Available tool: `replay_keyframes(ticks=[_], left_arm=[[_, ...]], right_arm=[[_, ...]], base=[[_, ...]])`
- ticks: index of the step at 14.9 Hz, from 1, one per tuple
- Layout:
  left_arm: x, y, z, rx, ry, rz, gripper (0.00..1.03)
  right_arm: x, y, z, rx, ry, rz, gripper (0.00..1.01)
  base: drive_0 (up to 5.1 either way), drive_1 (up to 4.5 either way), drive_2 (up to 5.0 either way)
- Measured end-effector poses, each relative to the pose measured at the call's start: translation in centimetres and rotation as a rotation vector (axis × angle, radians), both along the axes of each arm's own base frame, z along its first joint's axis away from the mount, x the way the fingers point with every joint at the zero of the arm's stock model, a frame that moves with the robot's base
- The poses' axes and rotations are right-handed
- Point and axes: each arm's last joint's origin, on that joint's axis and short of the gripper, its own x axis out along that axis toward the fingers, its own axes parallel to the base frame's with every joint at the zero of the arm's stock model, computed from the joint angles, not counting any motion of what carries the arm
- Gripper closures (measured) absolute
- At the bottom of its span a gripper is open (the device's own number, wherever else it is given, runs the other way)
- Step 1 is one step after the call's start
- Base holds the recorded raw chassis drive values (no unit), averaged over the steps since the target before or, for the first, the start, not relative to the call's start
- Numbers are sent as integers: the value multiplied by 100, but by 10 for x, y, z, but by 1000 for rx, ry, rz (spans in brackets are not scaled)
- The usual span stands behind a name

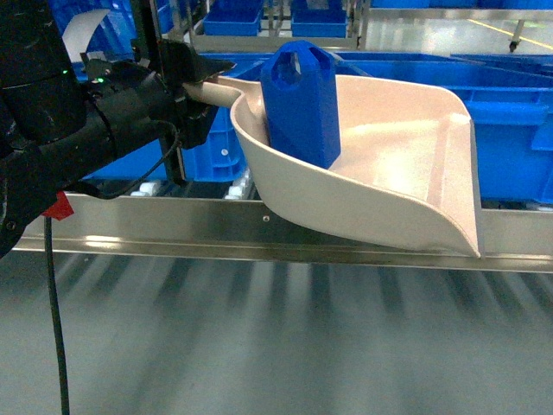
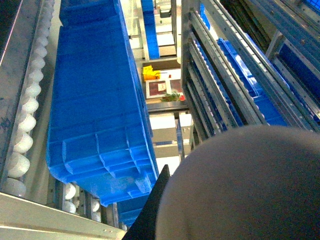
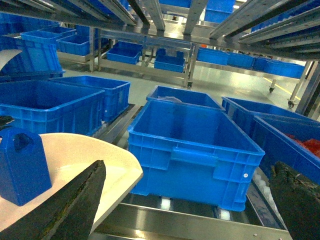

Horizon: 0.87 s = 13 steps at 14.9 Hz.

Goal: Place part in tray to right shelf

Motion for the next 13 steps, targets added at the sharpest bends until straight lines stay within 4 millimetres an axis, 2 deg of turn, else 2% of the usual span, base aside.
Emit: replay_keyframes(ticks=[13], left_arm=[[0,0,0,0,1,0,91]], right_arm=[[0,0,0,0,0,0,3]], base=[[0,0,0]])
